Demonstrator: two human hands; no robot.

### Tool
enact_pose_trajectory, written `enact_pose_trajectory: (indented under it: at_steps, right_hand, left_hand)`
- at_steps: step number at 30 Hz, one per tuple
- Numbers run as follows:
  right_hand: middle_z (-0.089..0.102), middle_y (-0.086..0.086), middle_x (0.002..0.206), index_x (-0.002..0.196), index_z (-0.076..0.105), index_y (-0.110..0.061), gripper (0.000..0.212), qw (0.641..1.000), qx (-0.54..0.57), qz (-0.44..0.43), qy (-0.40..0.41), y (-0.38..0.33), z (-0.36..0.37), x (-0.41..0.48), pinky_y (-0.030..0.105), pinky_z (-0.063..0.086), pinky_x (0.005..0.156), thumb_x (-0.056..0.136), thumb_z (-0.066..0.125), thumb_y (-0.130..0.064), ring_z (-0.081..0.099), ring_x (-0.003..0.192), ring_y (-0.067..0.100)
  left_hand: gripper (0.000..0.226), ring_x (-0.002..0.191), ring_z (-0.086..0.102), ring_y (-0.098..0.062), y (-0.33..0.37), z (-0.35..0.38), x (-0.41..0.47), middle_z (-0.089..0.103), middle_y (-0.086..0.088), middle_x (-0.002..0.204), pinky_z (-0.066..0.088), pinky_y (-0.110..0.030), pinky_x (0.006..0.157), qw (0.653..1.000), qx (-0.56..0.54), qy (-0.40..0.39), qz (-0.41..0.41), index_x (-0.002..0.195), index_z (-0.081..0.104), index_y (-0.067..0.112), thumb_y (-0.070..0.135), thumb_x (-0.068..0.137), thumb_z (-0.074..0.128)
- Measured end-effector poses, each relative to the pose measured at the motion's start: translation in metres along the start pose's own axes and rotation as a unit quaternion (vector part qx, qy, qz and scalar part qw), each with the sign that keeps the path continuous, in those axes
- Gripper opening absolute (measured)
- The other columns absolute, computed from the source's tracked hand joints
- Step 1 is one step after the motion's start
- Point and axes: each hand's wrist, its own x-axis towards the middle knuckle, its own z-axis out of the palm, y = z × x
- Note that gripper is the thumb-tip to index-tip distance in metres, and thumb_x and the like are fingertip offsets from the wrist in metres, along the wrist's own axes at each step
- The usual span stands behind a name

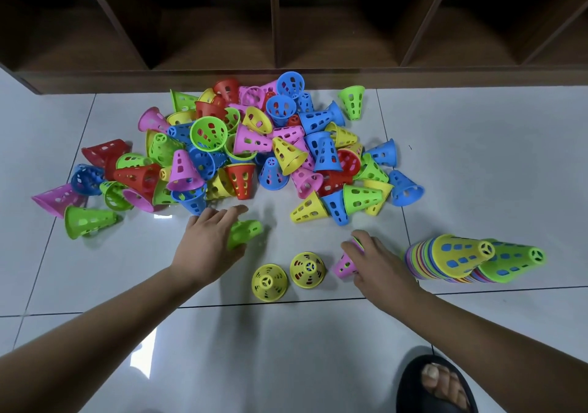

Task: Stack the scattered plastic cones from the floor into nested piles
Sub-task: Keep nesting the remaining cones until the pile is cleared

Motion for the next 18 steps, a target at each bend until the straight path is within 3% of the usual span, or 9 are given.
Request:
enact_pose_trajectory:
  at_steps: [3,6,10,13,16,18]
  right_hand:
    - [0.039,0.0,0.139,0.132,0.054,-0.024,0.054,0.997,0.065,0.03,0.025,0.003,-0.002,0.002,0.036,0.055,0.067,0.082,0.074,-0.022,0.061,0.108,0.027]
    - [0.045,-0.007,0.132,0.129,0.057,-0.028,0.051,0.977,0.178,0.071,0.089,-0.004,-0.018,0.004,0.033,0.055,0.067,0.083,0.079,-0.031,0.065,0.097,0.022]
    - [0.059,-0.019,0.122,0.123,0.056,-0.039,0.046,0.905,0.377,0.129,0.148,-0.023,-0.05,0.002,0.028,0.055,0.079,0.086,0.082,-0.043,0.063,0.103,0.006]
    - [0.063,-0.019,0.121,0.123,0.057,-0.038,0.042,0.87,0.468,0.095,0.126,-0.04,-0.064,-0.003,0.026,0.056,0.085,0.09,0.082,-0.041,0.065,0.109,0.006]
    - [0.063,-0.017,0.123,0.126,0.055,-0.036,0.044,0.871,0.48,0.06,0.081,-0.052,-0.06,-0.008,0.032,0.056,0.091,0.091,0.08,-0.044,0.064,0.112,0.008]
    - [0.06,-0.018,0.127,0.13,0.051,-0.039,0.047,0.88,0.47,0.05,0.048,-0.056,-0.054,-0.01,0.037,0.056,0.093,0.093,0.076,-0.053,0.062,0.116,0.008]
  left_hand:
    - [0.055,0.105,0.058,-0.027,0.01,-0.013,-0.008,0.068,0.013,0.119,0.049,-0.044,0.086,0.997,-0.073,0.011,-0.001,0.135,0.058,0.036,0.045,0.087,0.081]
    - [0.044,0.101,0.061,-0.019,0.025,-0.03,-0.016,0.065,0.017,0.115,0.052,-0.04,0.083,0.982,-0.181,0.028,-0.033,0.128,0.056,0.037,0.044,0.091,0.08]
    - [0.051,0.109,0.066,-0.007,0.049,-0.045,-0.033,0.067,0.02,0.121,0.052,-0.027,0.088,0.948,-0.303,0.06,-0.081,0.13,0.05,0.039,0.033,0.091,0.083]
    - [0.055,0.119,0.067,-0.013,0.062,-0.043,-0.046,0.065,0.013,0.129,0.054,-0.032,0.097,0.933,-0.35,0.058,-0.063,0.14,0.05,0.036,0.032,0.094,0.081]
    - [0.048,0.121,0.064,-0.018,0.068,-0.029,-0.056,0.06,0.013,0.131,0.055,-0.041,0.1,0.942,-0.333,0.029,-0.025,0.135,0.053,0.031,0.035,0.094,0.077]
    - [0.047,0.126,0.063,-0.015,0.069,-0.022,-0.061,0.058,0.016,0.133,0.054,-0.039,0.102,0.946,-0.323,0.011,-0.009,0.133,0.054,0.03,0.033,0.094,0.08]
